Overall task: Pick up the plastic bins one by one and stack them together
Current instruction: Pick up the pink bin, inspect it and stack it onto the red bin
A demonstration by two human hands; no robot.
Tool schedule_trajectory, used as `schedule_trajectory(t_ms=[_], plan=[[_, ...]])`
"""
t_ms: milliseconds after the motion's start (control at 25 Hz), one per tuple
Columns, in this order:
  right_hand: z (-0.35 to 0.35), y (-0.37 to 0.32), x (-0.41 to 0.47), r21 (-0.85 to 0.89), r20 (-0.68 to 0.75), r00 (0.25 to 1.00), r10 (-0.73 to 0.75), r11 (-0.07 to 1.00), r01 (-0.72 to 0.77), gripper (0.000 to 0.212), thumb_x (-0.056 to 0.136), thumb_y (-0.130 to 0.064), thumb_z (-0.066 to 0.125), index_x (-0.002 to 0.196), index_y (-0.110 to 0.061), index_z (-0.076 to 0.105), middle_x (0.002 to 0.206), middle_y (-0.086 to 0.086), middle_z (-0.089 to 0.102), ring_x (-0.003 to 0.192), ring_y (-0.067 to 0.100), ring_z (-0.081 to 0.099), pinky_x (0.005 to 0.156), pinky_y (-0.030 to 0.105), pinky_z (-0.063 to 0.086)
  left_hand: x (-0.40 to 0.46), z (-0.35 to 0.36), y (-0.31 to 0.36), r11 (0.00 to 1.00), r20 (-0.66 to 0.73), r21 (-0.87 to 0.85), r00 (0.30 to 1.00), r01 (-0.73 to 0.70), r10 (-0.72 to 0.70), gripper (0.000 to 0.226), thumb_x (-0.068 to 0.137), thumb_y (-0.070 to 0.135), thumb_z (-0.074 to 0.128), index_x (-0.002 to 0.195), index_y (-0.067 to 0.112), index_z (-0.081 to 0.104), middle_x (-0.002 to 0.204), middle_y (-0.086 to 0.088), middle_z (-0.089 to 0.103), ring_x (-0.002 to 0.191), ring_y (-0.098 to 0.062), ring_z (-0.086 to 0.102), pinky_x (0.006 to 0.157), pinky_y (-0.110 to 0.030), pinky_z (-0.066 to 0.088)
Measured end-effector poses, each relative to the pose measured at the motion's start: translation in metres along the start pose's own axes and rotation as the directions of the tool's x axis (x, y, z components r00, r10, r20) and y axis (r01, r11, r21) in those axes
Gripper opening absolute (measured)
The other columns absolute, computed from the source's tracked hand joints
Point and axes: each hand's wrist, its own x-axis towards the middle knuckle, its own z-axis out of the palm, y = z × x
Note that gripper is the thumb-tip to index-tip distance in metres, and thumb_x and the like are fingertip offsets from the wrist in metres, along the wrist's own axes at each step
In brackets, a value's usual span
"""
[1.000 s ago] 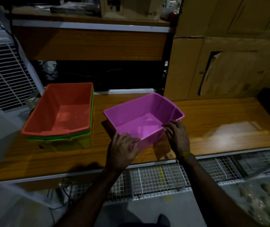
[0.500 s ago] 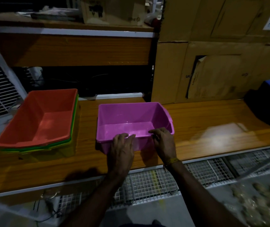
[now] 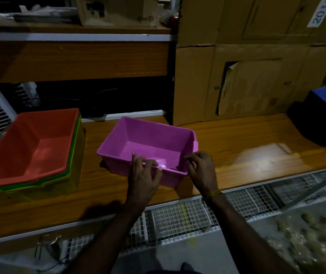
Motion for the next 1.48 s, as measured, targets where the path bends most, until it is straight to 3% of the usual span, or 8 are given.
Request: schedule_trajectory(t_ms=[120,320,560,760,1040,1160,1240,1480], plan=[[-0.001,0.001,0.003,0.008,0.004,0.999,0.033,0.999,-0.033,0.028,0.084,-0.028,0.055,0.100,-0.017,0.076,0.103,0.012,0.062,0.101,0.033,0.056,0.085,0.038,0.045,0.006,-0.017,-0.010,0.997,-0.018,-0.082,1.000,0.012,-0.014,0.019,0.084,0.030,0.061,0.082,0.012,0.057,0.101,-0.008,0.051,0.119,-0.024,0.047,0.121,-0.053,0.017],[-0.004,0.001,0.014,0.037,0.078,0.996,0.048,0.998,-0.051,0.020,0.088,-0.021,0.067,0.103,-0.011,0.075,0.128,0.021,0.054,0.121,0.038,0.051,0.098,0.037,0.042,0.015,-0.038,-0.024,0.973,0.083,-0.171,0.986,0.154,-0.142,0.010,0.078,0.030,0.063,0.078,0.028,0.052,0.130,0.006,0.040,0.128,-0.034,0.047,0.099,-0.049,0.048],[-0.005,-0.003,0.030,0.082,0.291,0.956,0.022,0.996,-0.048,0.026,0.093,-0.029,0.063,0.106,-0.009,0.073,0.160,0.015,0.025,0.147,0.031,0.027,0.115,0.036,0.030,0.019,-0.048,-0.024,0.957,-0.073,-0.049,0.955,0.285,-0.288,0.015,0.079,0.015,0.064,0.093,0.020,0.065,0.136,-0.007,0.043,0.116,-0.030,0.053,0.093,-0.028,0.042],[0.005,-0.009,0.034,0.163,0.240,0.971,0.001,0.986,-0.041,0.025,0.094,-0.025,0.062,0.097,-0.003,0.072,0.129,0.017,0.053,0.112,0.022,0.053,0.085,0.012,0.034,0.018,-0.050,-0.015,0.900,-0.224,-0.015,0.875,0.436,-0.428,0.030,0.087,0.005,0.064,0.117,0.009,0.067,0.116,-0.017,0.054,0.098,-0.034,0.060,0.080,-0.024,0.035],[0.014,-0.006,0.046,0.403,0.234,0.972,0.019,0.908,-0.115,0.017,0.093,-0.031,0.063,0.106,-0.024,0.071,0.112,0.002,0.056,0.106,0.018,0.057,0.089,0.041,0.057,-0.012,-0.028,0.012,0.872,-0.330,-0.072,0.814,0.483,-0.478,0.031,0.087,0.012,0.068,0.117,0.012,0.069,0.117,-0.016,0.056,0.106,-0.032,0.057,0.086,-0.034,0.046],[0.016,-0.003,0.056,0.502,0.243,0.970,0.020,0.853,-0.143,0.018,0.088,-0.049,0.056,0.094,-0.038,0.069,0.105,-0.003,0.069,0.097,0.018,0.068,0.080,0.048,0.060,-0.013,-0.024,0.014,0.835,-0.341,-0.266,0.763,0.481,-0.549,0.027,0.085,0.033,0.060,0.111,0.034,0.068,0.109,-0.011,0.063,0.098,-0.030,0.065,0.088,-0.046,0.055],[0.009,-0.007,0.062,0.545,0.228,0.974,0.013,0.827,-0.138,0.018,0.090,-0.047,0.054,0.089,-0.036,0.069,0.094,-0.006,0.072,0.090,0.017,0.070,0.076,0.050,0.060,-0.006,-0.028,0.020,0.803,-0.384,-0.372,0.711,0.465,-0.589,0.026,0.084,0.041,0.055,0.109,0.043,0.064,0.106,-0.009,0.069,0.096,-0.028,0.068,0.083,-0.051,0.057],[-0.017,-0.034,0.087,0.711,0.111,0.993,-0.049,0.702,-0.045,0.044,0.101,-0.043,0.046,0.089,-0.007,0.068,0.086,0.016,0.068,0.080,0.030,0.064,0.069,0.046,0.051,0.036,-0.052,0.058,0.842,-0.584,-0.492,0.633,0.223,-0.509,0.034,0.090,0.044,0.050,0.111,0.023,0.067,0.116,-0.007,0.069,0.108,-0.024,0.063,0.091,-0.037,0.050]])
